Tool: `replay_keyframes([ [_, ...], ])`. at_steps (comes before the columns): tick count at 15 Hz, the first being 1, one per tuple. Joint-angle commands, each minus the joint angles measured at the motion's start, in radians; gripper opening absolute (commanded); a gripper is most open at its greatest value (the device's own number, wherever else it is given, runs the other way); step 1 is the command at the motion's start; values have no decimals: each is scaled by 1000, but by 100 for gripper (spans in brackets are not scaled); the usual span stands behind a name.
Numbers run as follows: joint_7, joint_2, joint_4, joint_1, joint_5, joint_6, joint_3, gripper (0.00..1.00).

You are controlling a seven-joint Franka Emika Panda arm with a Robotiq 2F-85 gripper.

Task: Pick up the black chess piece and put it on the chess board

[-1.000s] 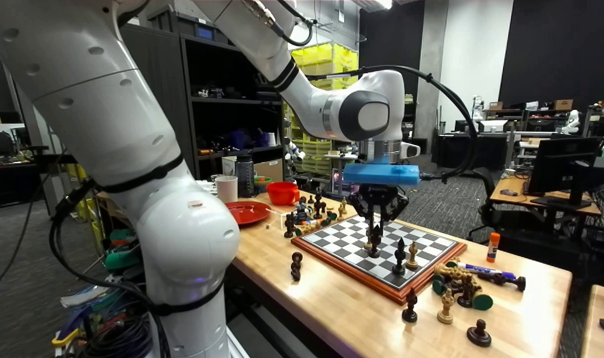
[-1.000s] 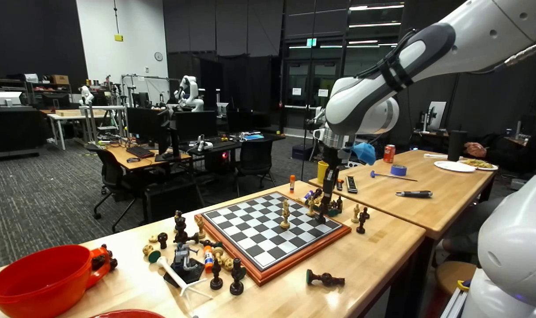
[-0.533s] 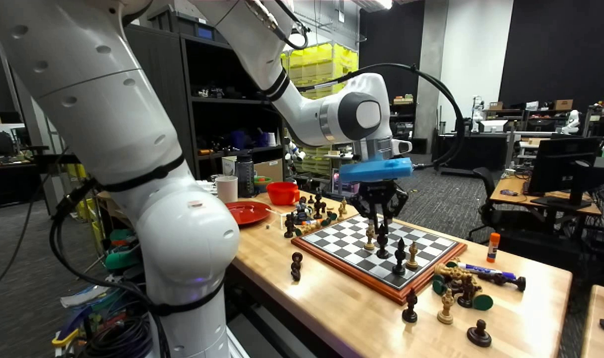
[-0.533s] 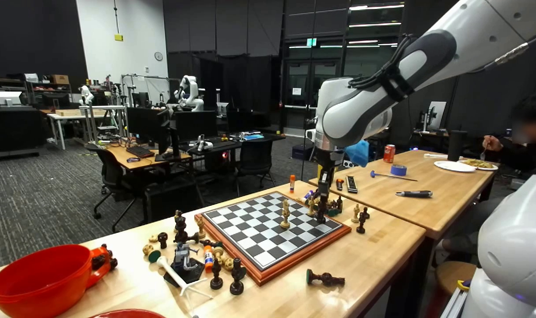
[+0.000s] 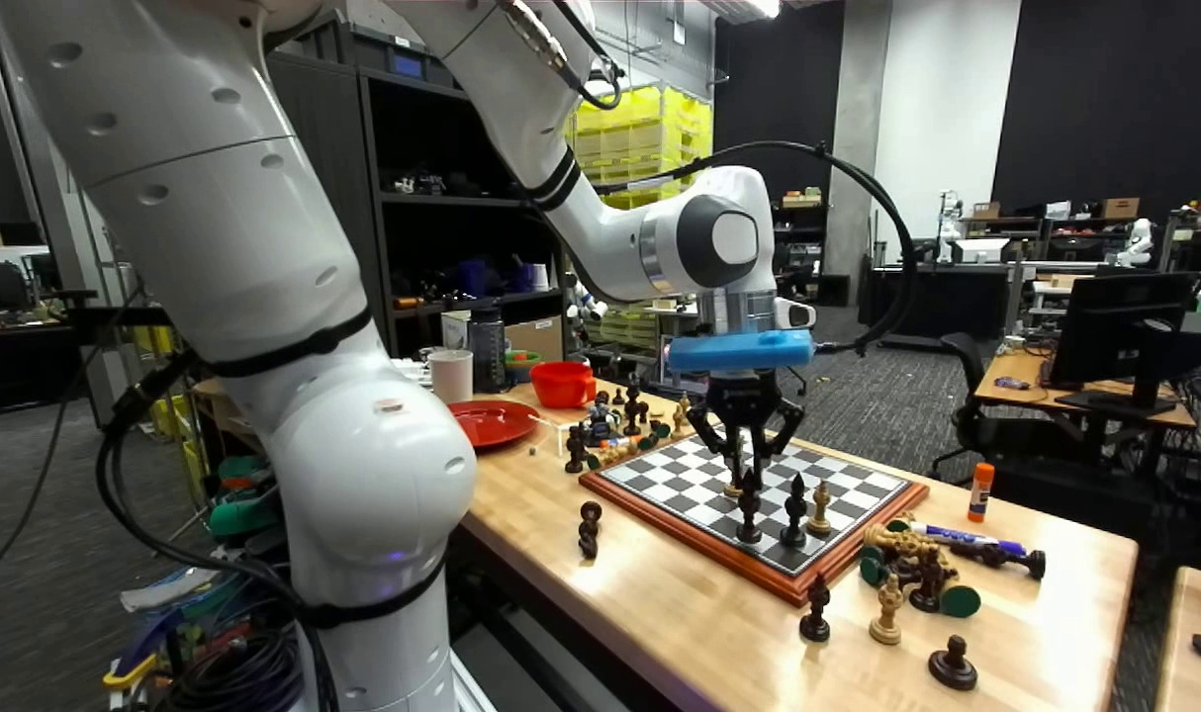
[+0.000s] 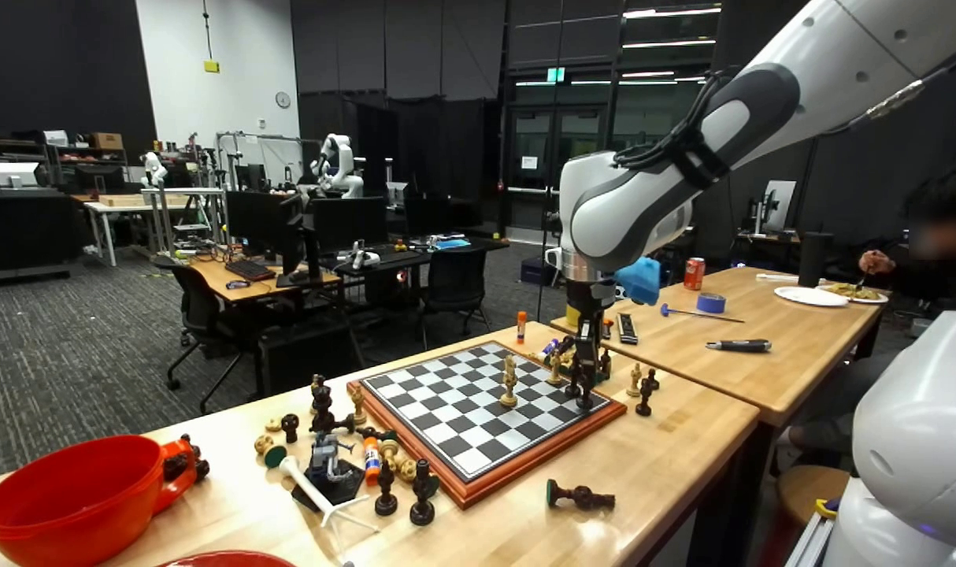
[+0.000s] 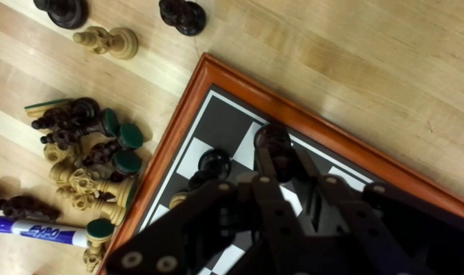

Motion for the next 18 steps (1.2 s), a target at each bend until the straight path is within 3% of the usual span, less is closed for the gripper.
replay_keyframes([
  [1,-10,11,27,13,4,-40,-8,5],
  [15,-11,79,117,56,82,-113,1,5],
  [16,-11,84,123,57,88,-111,0,44],
  [18,-16,99,136,58,101,-107,-2,49],
])
